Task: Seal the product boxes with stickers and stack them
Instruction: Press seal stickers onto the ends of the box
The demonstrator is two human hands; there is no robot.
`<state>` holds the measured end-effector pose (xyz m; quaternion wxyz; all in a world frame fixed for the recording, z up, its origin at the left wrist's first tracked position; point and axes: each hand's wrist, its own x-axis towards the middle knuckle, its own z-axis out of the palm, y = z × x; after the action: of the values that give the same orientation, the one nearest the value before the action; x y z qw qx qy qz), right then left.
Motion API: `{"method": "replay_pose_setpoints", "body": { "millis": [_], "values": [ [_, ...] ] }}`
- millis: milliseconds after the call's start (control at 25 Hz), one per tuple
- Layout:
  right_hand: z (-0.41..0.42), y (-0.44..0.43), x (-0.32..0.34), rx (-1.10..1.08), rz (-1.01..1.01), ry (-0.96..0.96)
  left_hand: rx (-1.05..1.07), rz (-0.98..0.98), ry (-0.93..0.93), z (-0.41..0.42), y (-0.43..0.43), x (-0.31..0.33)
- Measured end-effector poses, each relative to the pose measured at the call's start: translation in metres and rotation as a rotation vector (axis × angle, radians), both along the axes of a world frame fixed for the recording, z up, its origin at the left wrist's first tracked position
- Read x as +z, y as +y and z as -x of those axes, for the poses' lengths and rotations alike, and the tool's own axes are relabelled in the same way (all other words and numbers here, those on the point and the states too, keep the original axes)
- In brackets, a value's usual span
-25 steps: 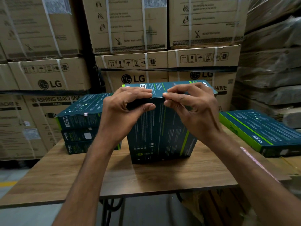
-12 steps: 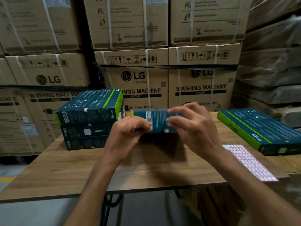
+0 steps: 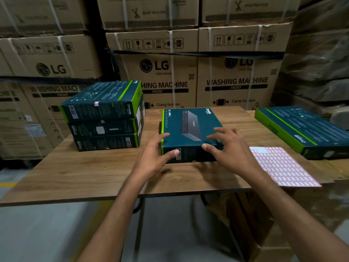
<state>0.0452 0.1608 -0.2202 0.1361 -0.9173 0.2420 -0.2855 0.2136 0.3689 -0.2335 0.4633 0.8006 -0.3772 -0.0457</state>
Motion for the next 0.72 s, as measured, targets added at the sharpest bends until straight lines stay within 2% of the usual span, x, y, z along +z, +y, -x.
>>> {"method": "replay_pose_setpoints", "body": {
  "millis": [120, 240, 400, 600, 720],
  "values": [
    [0.002, -0.007, -0.015, -0.017, -0.196, 0.064, -0.019, -0.034, 0.087, -0.001, -0.004, -0.021],
    [0.003, -0.006, -0.027, 0.068, -0.289, -0.035, 0.074, 0.009, 0.018, 0.010, -0.007, -0.028],
    [0.019, 0.003, -0.012, 0.088, -0.218, -0.116, 0.211, 0.100, -0.086, 0.030, 0.007, -0.012],
    [0.041, 0.029, 0.039, 0.094, -0.120, -0.219, 0.242, 0.198, -0.226, 0.055, 0.027, 0.044],
    [0.046, 0.042, 0.062, 0.031, -0.117, -0.257, 0.224, 0.223, -0.236, 0.065, 0.035, 0.066]
  ]
}}
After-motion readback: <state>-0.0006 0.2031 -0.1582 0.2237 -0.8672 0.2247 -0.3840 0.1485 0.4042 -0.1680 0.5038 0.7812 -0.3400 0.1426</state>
